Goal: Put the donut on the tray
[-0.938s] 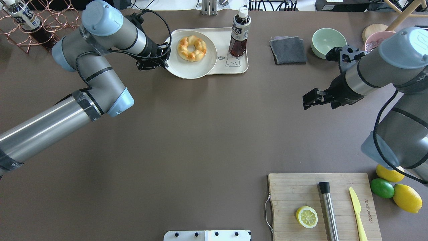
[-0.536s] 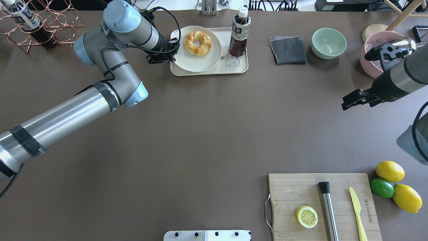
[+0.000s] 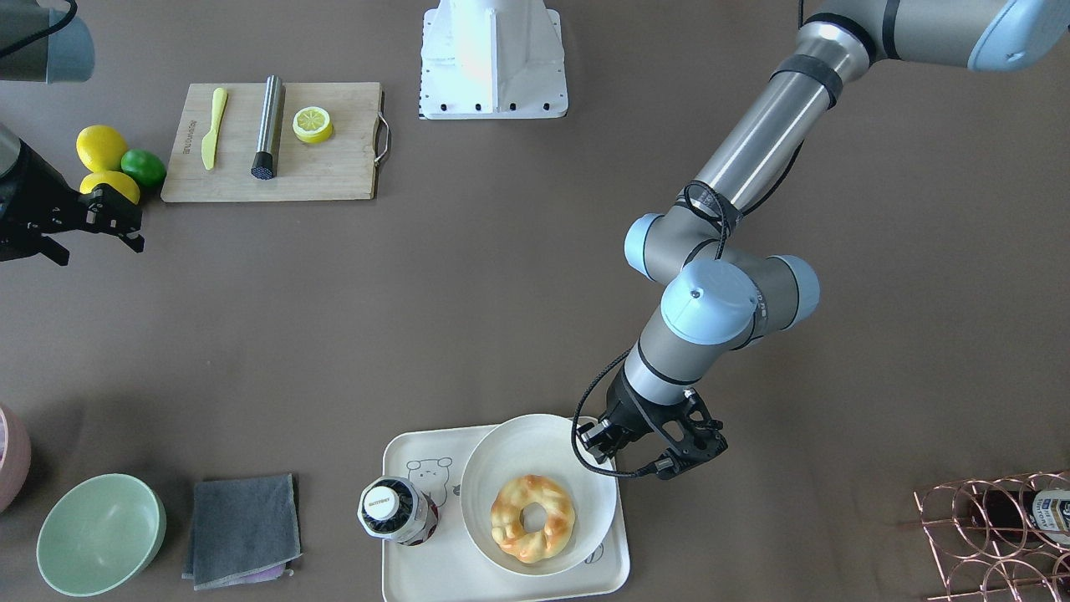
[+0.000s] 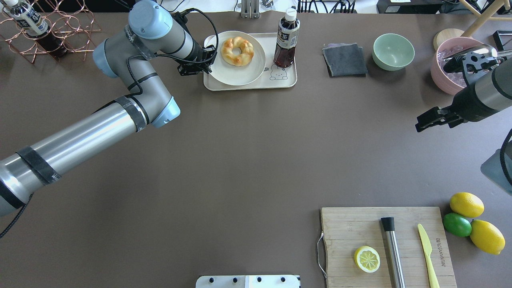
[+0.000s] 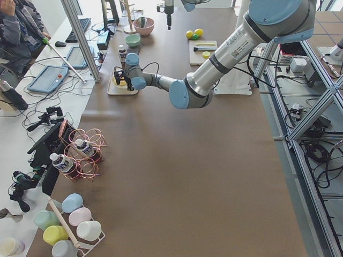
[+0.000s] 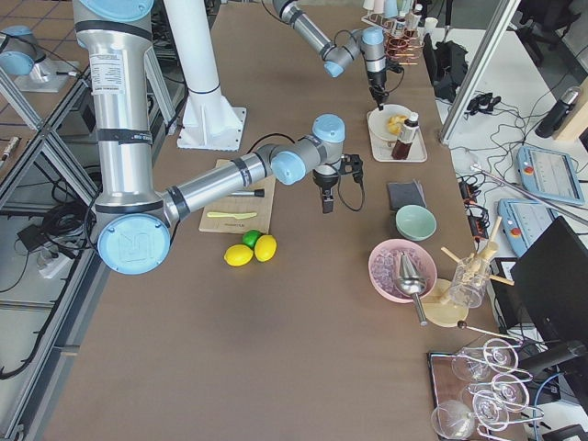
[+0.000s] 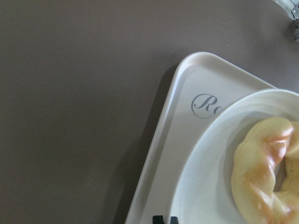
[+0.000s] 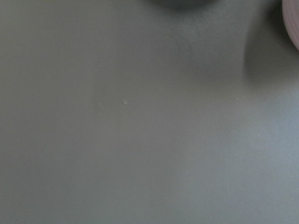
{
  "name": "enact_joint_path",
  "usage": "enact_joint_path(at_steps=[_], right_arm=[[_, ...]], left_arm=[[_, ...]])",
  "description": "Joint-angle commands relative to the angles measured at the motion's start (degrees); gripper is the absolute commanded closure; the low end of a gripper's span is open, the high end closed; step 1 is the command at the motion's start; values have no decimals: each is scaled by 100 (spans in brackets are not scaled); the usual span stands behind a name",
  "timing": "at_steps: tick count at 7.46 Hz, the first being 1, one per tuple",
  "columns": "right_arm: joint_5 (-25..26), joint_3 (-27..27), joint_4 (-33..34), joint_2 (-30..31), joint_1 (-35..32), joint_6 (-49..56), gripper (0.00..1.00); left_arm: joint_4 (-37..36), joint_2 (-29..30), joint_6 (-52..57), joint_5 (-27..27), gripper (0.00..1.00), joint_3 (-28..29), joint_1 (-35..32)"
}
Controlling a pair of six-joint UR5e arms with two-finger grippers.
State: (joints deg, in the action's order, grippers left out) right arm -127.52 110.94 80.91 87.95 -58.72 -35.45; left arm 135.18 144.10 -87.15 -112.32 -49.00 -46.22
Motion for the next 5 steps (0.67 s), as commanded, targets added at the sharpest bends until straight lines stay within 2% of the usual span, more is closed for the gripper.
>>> enact_joint_path(at_steps=[1, 2, 3, 5], right_arm=[[-1, 7, -5, 12, -17, 3, 0], [-1, -2, -5, 3, -25, 11, 0], [-1, -11, 4, 3, -112, 99, 0], [-62, -334, 12, -5, -576, 895, 0]], left_arm=[[61, -5, 49, 61, 26, -65, 25], [27, -57, -12, 35, 25, -362, -18], [-78, -484, -48, -26, 25, -1043, -54], [-928, -1161, 327, -892, 25, -2161, -386]])
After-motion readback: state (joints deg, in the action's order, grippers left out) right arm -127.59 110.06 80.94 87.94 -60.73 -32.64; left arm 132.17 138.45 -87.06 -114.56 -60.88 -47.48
